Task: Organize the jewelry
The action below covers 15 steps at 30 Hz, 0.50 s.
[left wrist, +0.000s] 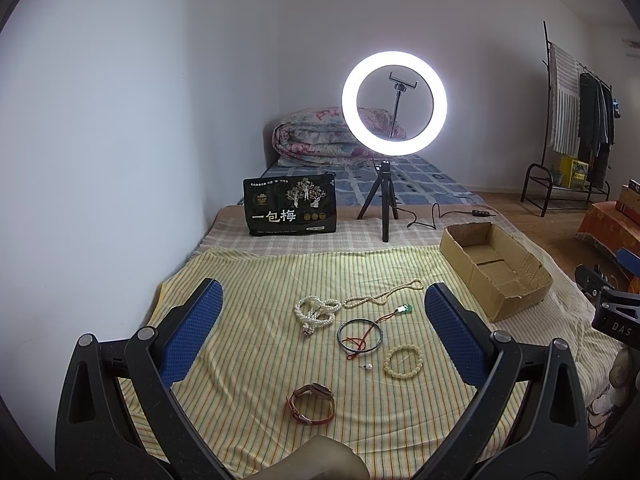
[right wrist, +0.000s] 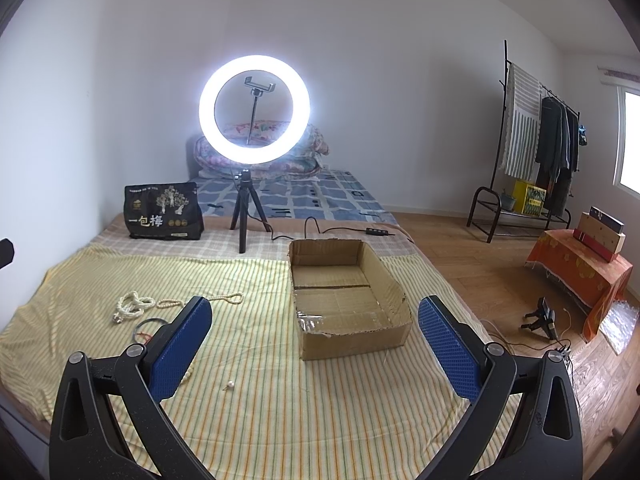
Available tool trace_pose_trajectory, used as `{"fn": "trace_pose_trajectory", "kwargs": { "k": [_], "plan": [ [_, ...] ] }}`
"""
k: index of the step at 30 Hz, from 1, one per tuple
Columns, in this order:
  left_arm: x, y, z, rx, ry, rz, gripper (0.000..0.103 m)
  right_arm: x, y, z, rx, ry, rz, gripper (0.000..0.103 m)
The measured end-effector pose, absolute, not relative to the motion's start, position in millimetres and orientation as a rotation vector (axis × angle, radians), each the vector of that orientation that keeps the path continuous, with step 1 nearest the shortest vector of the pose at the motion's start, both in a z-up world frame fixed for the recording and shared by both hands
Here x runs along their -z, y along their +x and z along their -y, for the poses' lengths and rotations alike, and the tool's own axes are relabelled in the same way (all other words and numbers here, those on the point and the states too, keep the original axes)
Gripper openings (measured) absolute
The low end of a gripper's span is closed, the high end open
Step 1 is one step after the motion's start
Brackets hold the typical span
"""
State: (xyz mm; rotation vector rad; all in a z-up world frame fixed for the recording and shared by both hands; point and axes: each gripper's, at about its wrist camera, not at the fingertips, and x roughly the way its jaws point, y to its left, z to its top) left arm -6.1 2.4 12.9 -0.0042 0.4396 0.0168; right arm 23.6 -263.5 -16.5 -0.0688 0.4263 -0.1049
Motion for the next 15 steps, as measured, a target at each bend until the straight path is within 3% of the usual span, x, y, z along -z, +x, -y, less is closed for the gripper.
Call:
{"fn": "trace_pose_trajectory", "kwargs": {
  "k": [15],
  "plan": [
    [-5.2,-2.1,-8.2,-0.037,0.004,-0.46,0.103,16.3,25.6,255.3,0.085,-0.073,-0.425,0.102]
  ]
}}
